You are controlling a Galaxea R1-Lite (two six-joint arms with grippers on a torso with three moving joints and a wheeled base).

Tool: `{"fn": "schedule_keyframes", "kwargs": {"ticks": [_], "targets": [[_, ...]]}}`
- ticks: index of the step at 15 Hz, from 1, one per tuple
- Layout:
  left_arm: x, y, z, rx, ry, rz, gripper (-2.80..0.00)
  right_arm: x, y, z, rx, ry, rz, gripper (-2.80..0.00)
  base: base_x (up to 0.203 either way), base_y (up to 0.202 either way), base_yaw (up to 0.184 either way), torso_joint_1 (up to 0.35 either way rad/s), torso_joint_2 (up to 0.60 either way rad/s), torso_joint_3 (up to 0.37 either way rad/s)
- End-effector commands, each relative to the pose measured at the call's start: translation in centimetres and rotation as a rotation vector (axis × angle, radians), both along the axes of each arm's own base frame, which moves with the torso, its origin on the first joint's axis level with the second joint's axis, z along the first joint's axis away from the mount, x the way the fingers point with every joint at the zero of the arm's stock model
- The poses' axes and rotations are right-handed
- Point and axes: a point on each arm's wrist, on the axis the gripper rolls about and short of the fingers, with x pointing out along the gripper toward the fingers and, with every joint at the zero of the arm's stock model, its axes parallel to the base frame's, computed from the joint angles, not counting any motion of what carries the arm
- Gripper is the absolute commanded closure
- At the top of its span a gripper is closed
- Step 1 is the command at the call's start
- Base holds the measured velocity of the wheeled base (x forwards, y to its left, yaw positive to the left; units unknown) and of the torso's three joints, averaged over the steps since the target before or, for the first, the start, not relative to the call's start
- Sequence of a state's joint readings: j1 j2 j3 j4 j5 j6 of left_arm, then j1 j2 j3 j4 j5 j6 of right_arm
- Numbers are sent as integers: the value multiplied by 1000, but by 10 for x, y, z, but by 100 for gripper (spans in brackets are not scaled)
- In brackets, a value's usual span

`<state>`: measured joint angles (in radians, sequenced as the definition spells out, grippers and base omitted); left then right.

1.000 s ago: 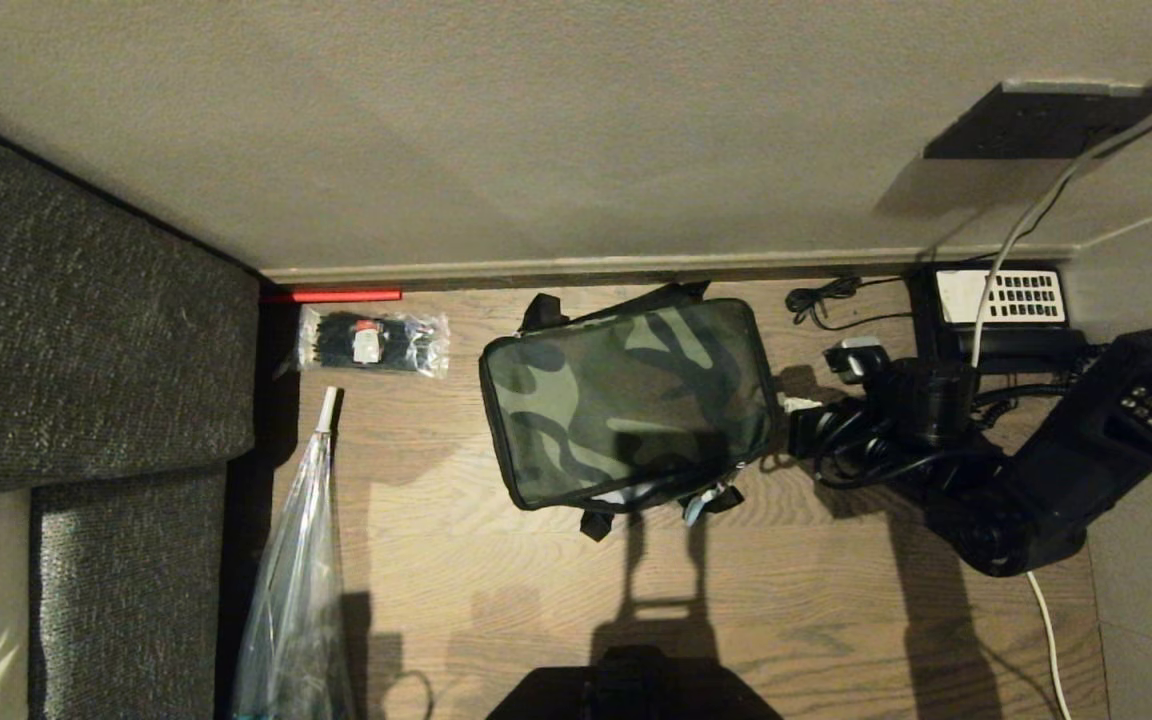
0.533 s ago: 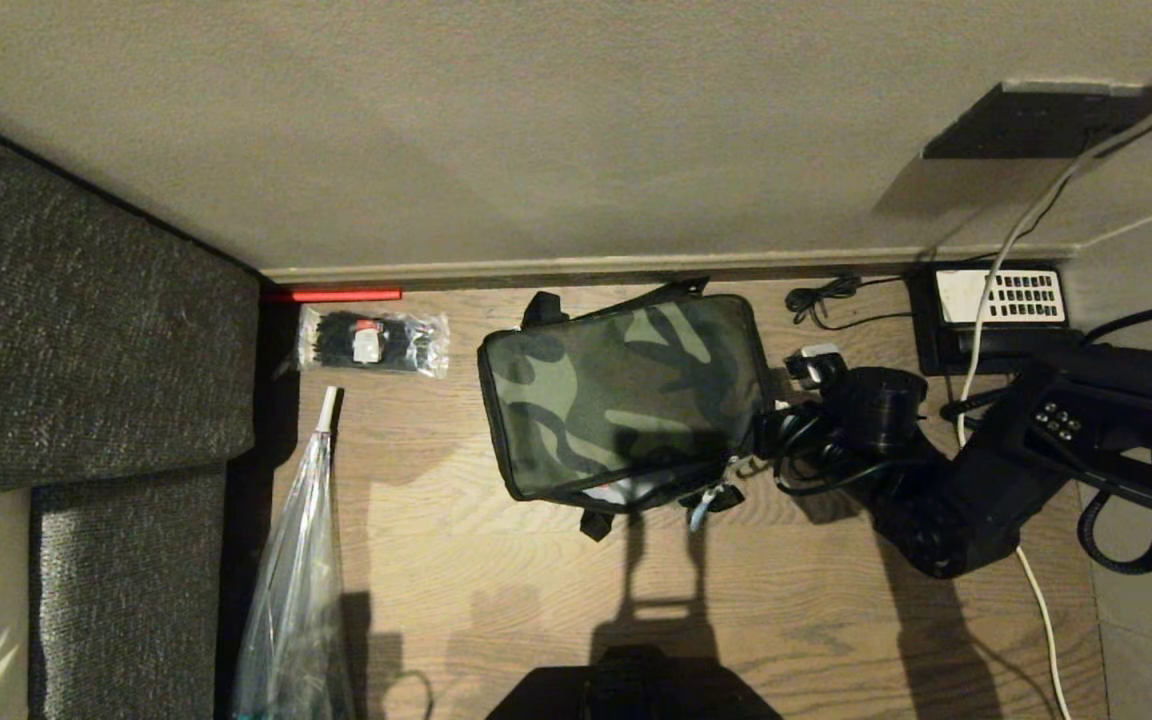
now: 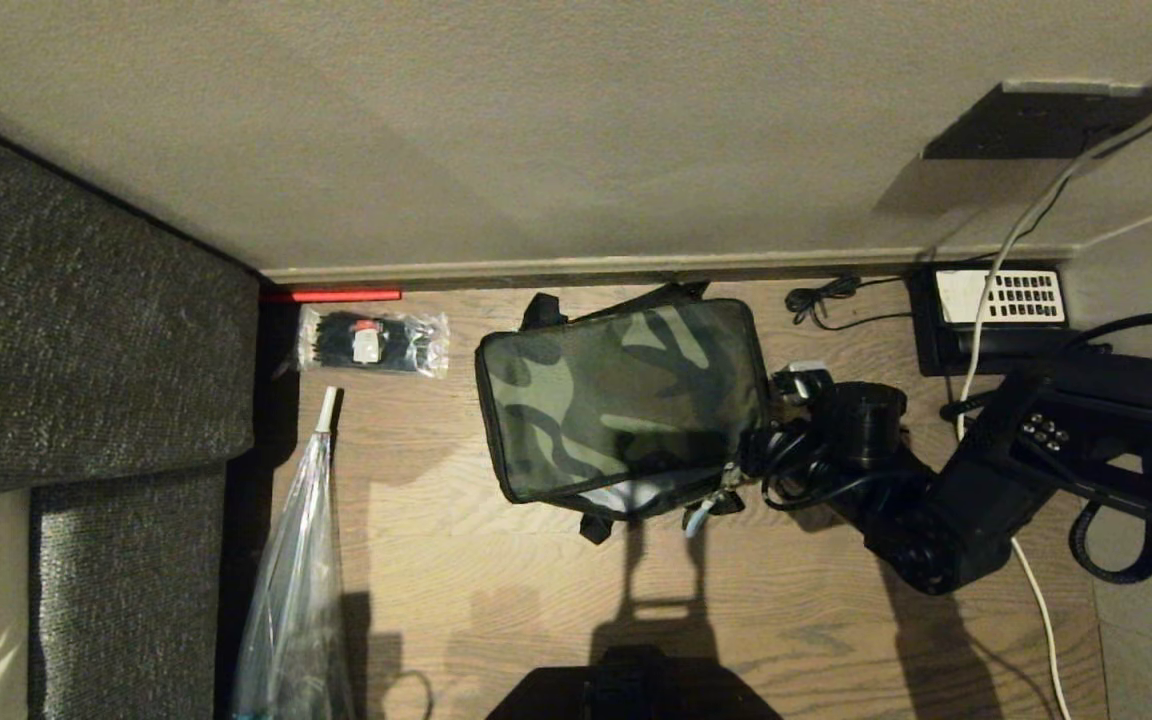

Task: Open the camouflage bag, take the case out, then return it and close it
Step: Open the top of the storage box

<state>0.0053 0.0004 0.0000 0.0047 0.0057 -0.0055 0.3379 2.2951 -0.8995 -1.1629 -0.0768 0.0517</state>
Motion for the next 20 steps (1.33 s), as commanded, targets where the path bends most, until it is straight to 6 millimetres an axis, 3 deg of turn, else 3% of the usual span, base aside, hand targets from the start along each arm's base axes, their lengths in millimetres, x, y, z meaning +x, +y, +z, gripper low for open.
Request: {"fn": "schedule_keyframes", "kwargs": {"ticks": [1, 6, 10, 13, 16, 20], "targets": [[0, 0, -1, 1, 1, 1, 0, -7, 8, 0, 3, 9, 24, 0, 0, 0, 0, 0, 0, 0], [0, 0, -1, -1, 1, 1, 0, -19, 19, -2, 17, 33, 54, 0, 0, 0, 0, 0, 0, 0], [0, 0, -1, 0, 1, 1, 0, -24, 16, -4, -14, 37, 61, 0, 0, 0, 0, 0, 0, 0], [0, 0, -1, -1, 1, 1, 0, -35, 4, -4, -55, 70, 53, 0, 0, 0, 0, 0, 0, 0], [0, 0, -1, -1, 1, 1, 0, -52, -24, -1, -186, 139, 48, 0, 0, 0, 0, 0, 0, 0], [0, 0, -1, -1, 1, 1, 0, -72, -42, 31, -154, 155, 146, 0, 0, 0, 0, 0, 0, 0]]}}
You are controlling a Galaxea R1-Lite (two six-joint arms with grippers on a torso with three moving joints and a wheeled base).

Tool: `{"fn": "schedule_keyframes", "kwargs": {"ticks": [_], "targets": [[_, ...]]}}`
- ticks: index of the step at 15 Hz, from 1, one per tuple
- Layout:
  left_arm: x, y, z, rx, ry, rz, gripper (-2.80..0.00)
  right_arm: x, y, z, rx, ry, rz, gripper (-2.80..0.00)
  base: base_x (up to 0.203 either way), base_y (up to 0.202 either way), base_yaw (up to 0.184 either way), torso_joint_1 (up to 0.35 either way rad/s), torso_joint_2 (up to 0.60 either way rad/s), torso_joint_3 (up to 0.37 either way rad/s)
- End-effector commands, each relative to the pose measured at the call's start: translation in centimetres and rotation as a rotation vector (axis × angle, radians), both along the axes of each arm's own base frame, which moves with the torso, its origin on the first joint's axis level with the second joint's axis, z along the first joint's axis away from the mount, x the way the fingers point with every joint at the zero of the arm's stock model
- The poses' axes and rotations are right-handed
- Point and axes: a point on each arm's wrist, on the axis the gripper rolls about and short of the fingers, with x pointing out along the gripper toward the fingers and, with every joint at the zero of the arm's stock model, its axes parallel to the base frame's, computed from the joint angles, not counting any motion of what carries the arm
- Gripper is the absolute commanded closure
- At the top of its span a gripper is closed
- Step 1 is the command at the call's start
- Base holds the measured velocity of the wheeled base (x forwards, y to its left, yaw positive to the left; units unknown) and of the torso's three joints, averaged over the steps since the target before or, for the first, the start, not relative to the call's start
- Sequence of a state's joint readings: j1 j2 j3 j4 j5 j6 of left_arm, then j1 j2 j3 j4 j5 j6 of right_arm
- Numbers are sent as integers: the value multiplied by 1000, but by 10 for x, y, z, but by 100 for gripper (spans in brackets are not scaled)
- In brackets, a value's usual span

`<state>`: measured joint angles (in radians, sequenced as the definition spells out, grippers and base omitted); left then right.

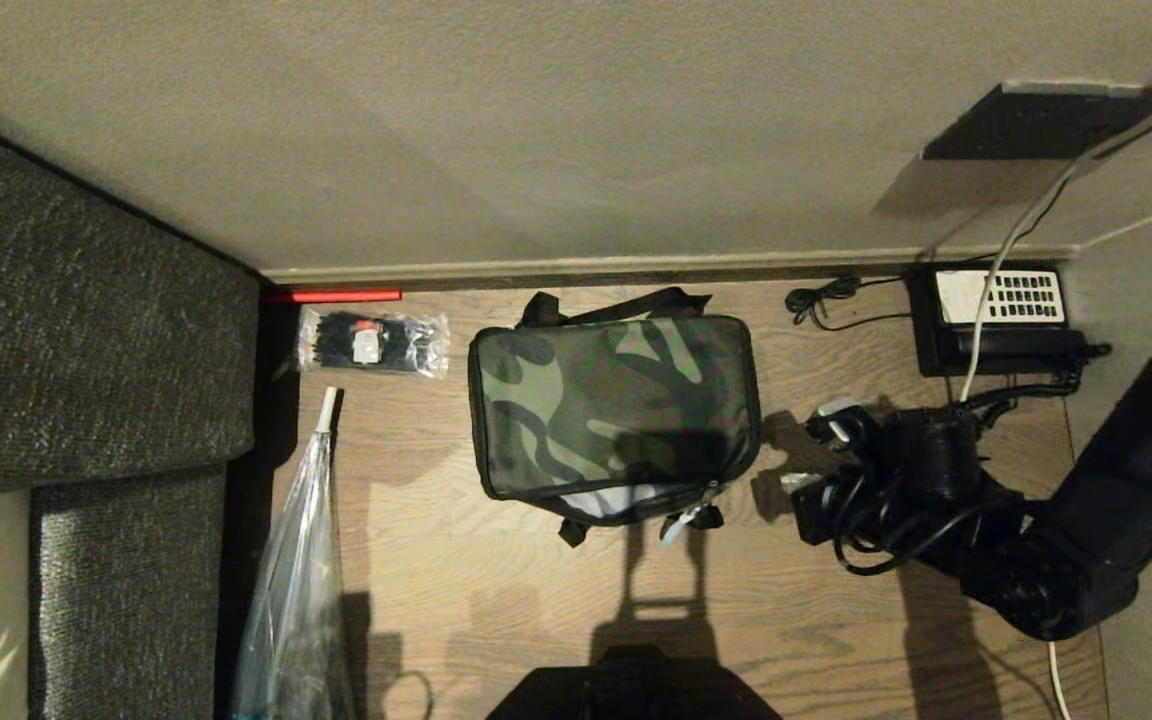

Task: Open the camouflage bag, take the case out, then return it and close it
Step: Open the top of the storage box

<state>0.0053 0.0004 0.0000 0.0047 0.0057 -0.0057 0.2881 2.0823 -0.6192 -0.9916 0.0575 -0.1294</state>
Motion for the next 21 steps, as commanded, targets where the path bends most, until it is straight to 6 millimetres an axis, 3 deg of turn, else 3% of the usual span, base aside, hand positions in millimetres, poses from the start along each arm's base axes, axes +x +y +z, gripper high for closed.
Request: {"fn": "schedule_keyframes", "kwargs": {"ticks": [1, 4, 7, 10, 11, 17, 21], "targets": [[0, 0, -1, 1, 1, 1, 0, -14, -4, 27, 111, 14, 1, 0, 0, 0, 0, 0, 0, 0], [0, 0, -1, 0, 1, 1, 0, -32, 16, 32, 286, 217, 58, 0, 0, 0, 0, 0, 0, 0], [0, 0, -1, 0, 1, 1, 0, -46, 37, 25, 269, 320, 121, 0, 0, 0, 0, 0, 0, 0], [0, 0, -1, 0, 1, 1, 0, -43, 53, 15, 253, 333, 134, 0, 0, 0, 0, 0, 0, 0], [0, 0, -1, 1, 1, 1, 0, -38, 57, 13, 245, 315, 119, -280, 0, 0, 0, 0, 0, 0], [0, 0, -1, 1, 1, 1, 0, -22, 75, -21, 195, 300, 79, -280, 0, 0, 0, 0, 0, 0], [0, 0, -1, 1, 1, 1, 0, -12, 81, -25, 206, 292, 75, -280, 0, 0, 0, 0, 0, 0]]}}
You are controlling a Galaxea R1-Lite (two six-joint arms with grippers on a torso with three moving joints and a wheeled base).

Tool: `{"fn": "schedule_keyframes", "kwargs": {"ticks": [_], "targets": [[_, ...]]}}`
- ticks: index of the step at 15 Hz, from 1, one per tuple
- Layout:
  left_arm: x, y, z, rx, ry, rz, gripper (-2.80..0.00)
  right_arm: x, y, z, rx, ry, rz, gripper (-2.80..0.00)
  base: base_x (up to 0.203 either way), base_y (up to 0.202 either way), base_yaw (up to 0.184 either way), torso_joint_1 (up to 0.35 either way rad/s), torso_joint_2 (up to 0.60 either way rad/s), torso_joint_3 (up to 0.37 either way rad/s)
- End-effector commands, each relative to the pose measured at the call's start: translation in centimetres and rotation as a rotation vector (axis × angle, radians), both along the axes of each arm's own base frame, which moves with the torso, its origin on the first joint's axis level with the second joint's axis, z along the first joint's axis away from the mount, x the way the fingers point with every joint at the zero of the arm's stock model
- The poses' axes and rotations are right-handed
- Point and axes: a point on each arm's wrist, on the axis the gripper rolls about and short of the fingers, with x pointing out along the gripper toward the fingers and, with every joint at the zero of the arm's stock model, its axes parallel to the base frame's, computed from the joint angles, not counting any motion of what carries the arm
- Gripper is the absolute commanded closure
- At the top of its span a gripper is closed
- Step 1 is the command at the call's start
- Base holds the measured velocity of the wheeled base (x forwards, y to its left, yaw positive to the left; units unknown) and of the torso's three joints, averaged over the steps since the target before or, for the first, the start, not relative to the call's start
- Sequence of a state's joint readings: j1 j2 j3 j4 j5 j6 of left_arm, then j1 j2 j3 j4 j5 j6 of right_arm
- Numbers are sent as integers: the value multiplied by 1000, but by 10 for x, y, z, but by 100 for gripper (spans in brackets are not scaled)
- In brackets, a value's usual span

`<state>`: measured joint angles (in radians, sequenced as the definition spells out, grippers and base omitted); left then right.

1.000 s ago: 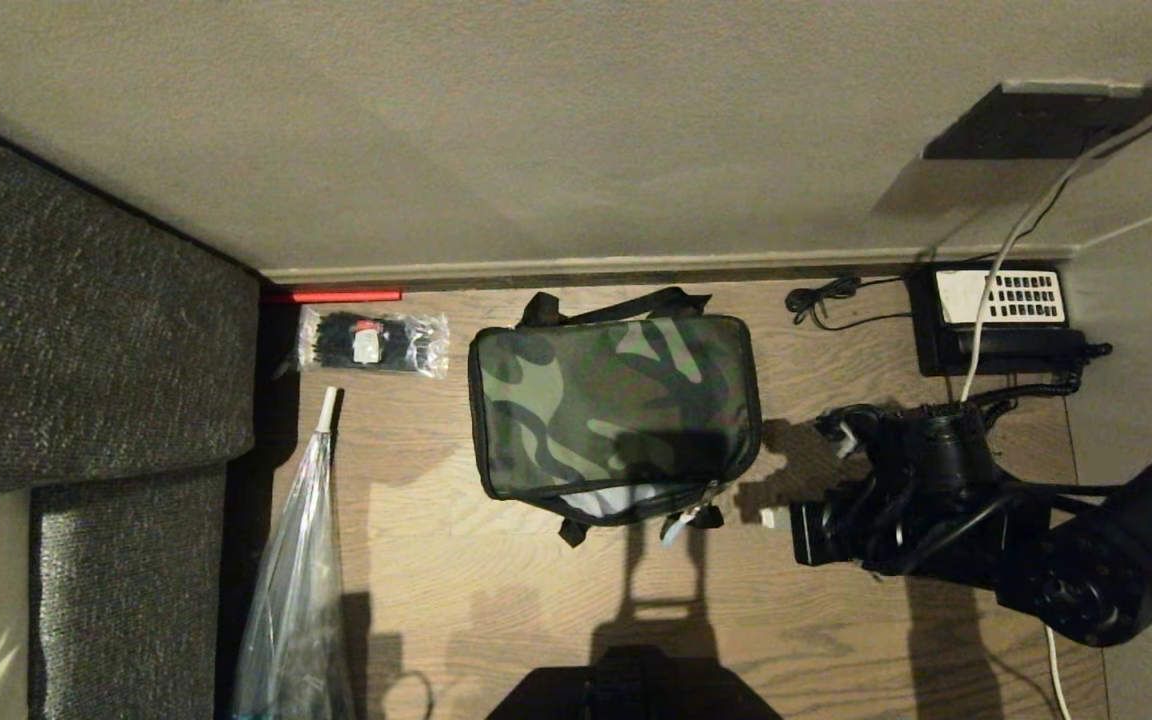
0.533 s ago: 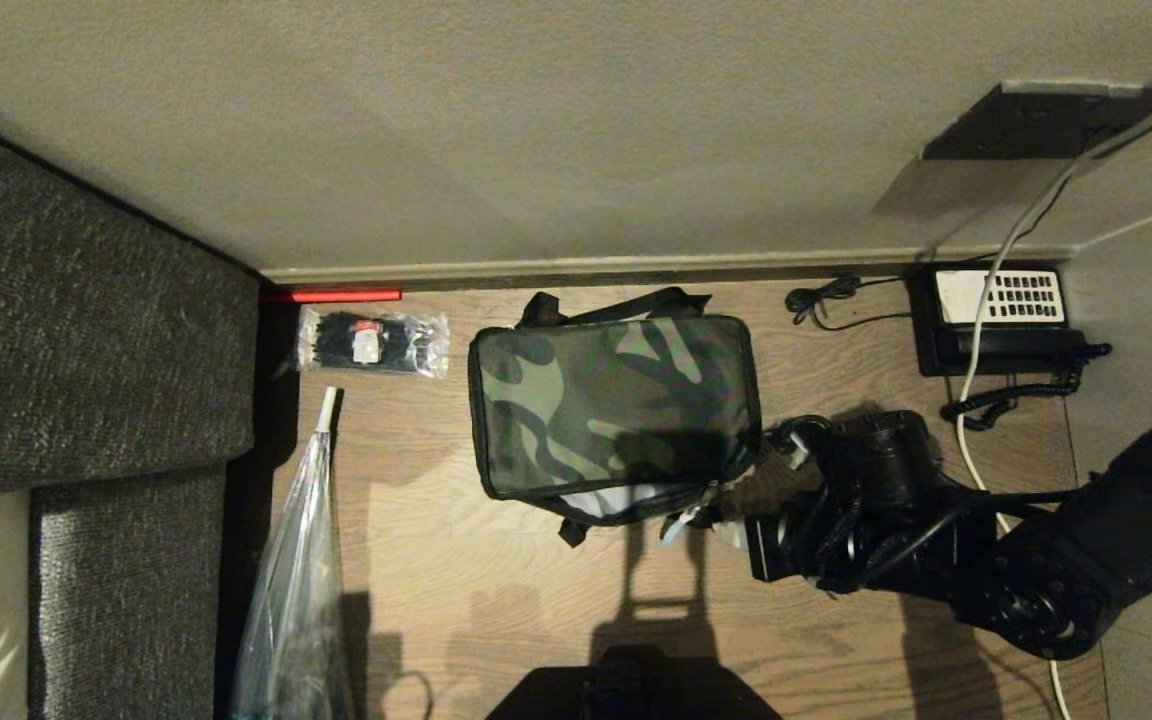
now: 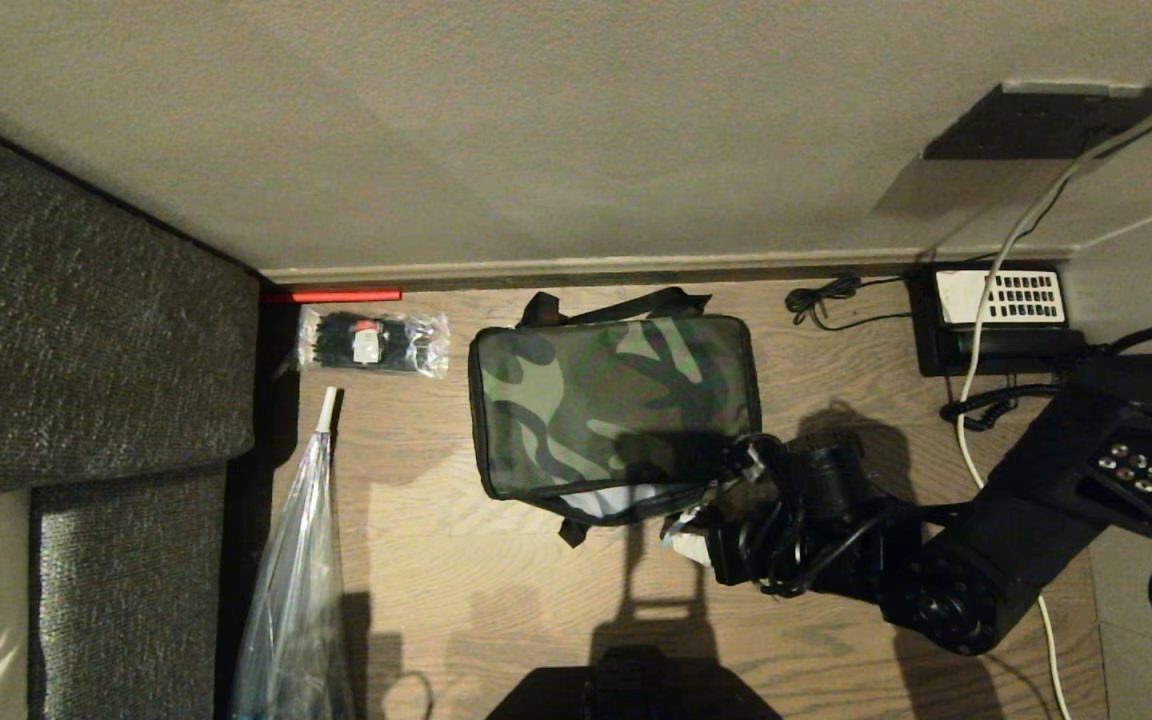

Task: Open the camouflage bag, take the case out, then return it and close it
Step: Open the top of the storage box

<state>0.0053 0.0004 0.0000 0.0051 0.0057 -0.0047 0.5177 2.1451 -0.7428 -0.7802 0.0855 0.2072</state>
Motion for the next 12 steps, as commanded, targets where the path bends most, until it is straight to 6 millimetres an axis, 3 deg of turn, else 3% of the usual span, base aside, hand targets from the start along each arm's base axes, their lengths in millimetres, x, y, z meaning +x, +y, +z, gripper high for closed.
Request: {"fn": "schedule_keyframes", "kwargs": {"ticks": [1, 4, 12], "targets": [[0, 0, -1, -1, 1, 1, 0, 3, 2, -11, -5, 25, -2, -280, 0, 0, 0, 0, 0, 0], [0, 0, -1, -1, 1, 1, 0, 7, 14, -11, 70, 43, -34, -280, 0, 0, 0, 0, 0, 0], [0, 0, -1, 0, 1, 1, 0, 17, 22, -5, 161, -26, -47, -280, 0, 0, 0, 0, 0, 0]]}}
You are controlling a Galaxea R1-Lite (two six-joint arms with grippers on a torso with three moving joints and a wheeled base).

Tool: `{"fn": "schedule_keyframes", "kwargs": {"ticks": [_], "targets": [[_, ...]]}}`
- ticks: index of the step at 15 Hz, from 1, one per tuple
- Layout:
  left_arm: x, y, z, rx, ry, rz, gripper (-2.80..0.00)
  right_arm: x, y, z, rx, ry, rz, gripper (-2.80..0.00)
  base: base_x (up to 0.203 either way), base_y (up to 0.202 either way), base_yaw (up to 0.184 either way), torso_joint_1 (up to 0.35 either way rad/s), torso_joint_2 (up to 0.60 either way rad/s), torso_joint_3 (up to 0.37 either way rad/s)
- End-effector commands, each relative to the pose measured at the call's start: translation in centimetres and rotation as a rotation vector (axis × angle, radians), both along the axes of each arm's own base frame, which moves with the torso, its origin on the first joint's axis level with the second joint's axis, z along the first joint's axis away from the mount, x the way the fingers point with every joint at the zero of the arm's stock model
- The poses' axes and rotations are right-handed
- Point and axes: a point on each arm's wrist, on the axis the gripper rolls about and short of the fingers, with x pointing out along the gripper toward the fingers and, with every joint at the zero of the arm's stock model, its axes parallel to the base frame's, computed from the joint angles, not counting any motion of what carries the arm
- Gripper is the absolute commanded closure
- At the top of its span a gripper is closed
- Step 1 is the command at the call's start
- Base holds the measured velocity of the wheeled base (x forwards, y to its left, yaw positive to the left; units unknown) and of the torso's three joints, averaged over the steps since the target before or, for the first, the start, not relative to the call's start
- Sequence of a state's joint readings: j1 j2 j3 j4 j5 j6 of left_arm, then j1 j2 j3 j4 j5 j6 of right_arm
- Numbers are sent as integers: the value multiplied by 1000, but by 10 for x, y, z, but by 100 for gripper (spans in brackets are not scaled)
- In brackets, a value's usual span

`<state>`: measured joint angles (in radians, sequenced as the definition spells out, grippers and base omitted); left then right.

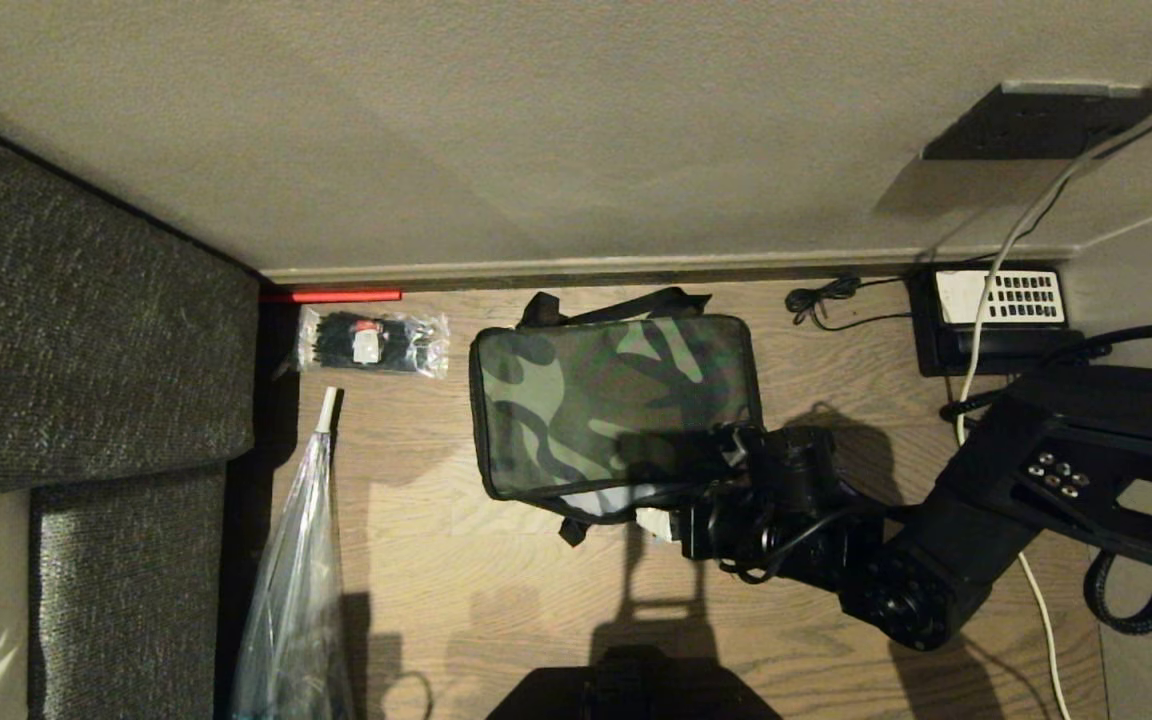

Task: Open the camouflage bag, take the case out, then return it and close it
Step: Open the top of the storage box

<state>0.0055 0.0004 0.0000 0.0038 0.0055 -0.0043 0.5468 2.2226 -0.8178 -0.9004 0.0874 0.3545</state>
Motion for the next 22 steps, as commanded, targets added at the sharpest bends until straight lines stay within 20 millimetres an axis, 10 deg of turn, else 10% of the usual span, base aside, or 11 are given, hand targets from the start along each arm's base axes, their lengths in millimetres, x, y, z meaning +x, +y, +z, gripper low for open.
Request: {"fn": "schedule_keyframes", "kwargs": {"ticks": [1, 8, 22], "targets": [[0, 0, -1, -2, 2, 1, 0, -2, -1, -1, -5, 3, 4, -280, 0, 0, 0, 0, 0, 0], [0, 0, -1, -2, 2, 1, 0, -35, -18, 16, -54, 33, 124, -280, 0, 0, 0, 0, 0, 0], [0, 0, -1, -2, 2, 1, 0, -13, 5, -5, -10, -53, 70, -280, 0, 0, 0, 0, 0, 0]]}}
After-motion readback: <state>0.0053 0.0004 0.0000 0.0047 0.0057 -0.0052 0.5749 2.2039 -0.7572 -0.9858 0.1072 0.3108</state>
